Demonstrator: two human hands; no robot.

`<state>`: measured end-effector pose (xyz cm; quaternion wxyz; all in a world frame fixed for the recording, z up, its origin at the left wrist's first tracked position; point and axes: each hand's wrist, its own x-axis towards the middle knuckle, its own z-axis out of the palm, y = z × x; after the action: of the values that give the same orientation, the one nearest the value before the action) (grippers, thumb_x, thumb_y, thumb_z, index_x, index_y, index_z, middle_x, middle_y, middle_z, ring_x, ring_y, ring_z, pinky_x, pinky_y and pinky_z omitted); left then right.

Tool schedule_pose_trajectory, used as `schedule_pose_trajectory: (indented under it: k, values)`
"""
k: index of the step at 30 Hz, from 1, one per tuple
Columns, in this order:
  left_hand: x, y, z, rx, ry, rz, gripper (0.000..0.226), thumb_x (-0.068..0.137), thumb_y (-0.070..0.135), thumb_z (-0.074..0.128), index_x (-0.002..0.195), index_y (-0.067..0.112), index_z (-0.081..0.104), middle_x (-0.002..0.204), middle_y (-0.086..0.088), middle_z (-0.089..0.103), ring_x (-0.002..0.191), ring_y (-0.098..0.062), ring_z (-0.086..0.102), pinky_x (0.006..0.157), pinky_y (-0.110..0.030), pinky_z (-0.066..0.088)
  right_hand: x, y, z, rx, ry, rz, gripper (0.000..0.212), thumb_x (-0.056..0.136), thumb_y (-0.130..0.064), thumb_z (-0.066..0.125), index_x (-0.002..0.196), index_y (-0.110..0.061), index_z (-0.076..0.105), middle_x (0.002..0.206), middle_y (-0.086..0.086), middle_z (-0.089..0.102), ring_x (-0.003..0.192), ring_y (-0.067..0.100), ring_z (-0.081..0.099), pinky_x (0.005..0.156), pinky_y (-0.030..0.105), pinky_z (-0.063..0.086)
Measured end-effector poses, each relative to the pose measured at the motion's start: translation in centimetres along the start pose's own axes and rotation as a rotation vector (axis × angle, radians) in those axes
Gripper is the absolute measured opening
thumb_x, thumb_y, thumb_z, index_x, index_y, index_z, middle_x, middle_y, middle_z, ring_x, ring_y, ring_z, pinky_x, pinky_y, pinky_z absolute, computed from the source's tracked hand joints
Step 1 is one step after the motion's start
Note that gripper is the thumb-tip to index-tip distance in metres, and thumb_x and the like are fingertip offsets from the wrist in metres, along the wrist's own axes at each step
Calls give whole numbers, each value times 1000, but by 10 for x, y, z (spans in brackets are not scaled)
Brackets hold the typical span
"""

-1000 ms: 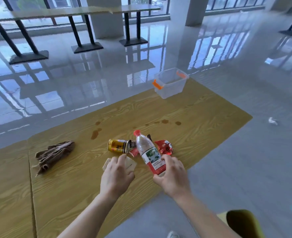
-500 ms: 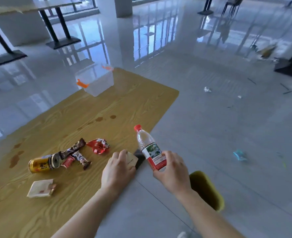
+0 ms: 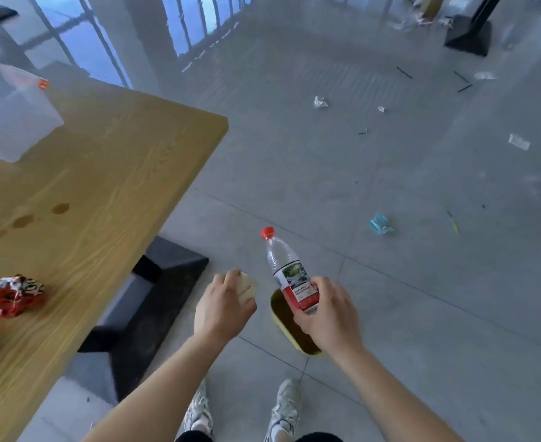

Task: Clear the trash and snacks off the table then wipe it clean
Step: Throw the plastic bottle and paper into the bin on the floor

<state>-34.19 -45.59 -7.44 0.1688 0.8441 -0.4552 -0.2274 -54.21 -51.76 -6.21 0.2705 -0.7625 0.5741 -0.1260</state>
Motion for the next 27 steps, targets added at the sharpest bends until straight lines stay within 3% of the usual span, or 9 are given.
schedule_pose_trajectory:
  k: [4, 11, 14, 20, 24, 27]
  values:
    - [31, 15, 47, -4, -76, 43, 63, 80, 43, 68, 135, 29, 40, 124, 1, 52, 94, -13, 48, 72, -27, 41, 14, 42, 16, -23, -35, 110, 60, 74, -49, 77, 119, -19, 50, 107, 2, 58, 98, 22, 54, 80, 34, 50]
    - [82, -8, 146, 43, -187, 36, 62, 80, 45, 67, 134, 35, 37, 119, 4, 54, 87, -12, 45, 63, -22, 37, 36, 125, 89, -44, -115, 308, 69, 72, -54, 76, 125, -22, 47, 117, 2, 58, 103, 21, 54, 78, 30, 48]
    - [92, -27, 190, 61, -242, 19, 63, 80, 43, 66, 135, 33, 36, 118, 1, 54, 94, -19, 52, 71, -31, 45, 38, 160, 126, -86, -152, 377, 67, 71, -59, 74, 123, -24, 48, 116, 2, 59, 101, 22, 55, 74, 29, 43]
    - [105, -52, 274, 121, -345, 28, 63, 79, 39, 62, 136, 28, 38, 117, -1, 52, 101, -26, 54, 70, -34, 41, 43, 214, 192, -203, -319, 423, 66, 71, -59, 74, 119, -24, 46, 111, 3, 58, 95, 20, 56, 70, 31, 52]
    - [120, -56, 325, 178, -377, 47, 62, 80, 37, 65, 135, 25, 39, 120, -3, 48, 101, -27, 56, 68, -34, 44, 57, 242, 232, -252, -368, 460, 65, 76, -62, 69, 121, -22, 45, 111, 4, 59, 92, 20, 55, 68, 29, 47]
    - [132, -57, 356, 220, -383, 42, 57, 81, 35, 68, 131, 24, 43, 120, -4, 46, 97, -25, 54, 65, -32, 45, 67, 262, 258, -295, -398, 450, 63, 78, -60, 69, 123, -22, 45, 114, 5, 60, 98, 22, 56, 77, 33, 53]
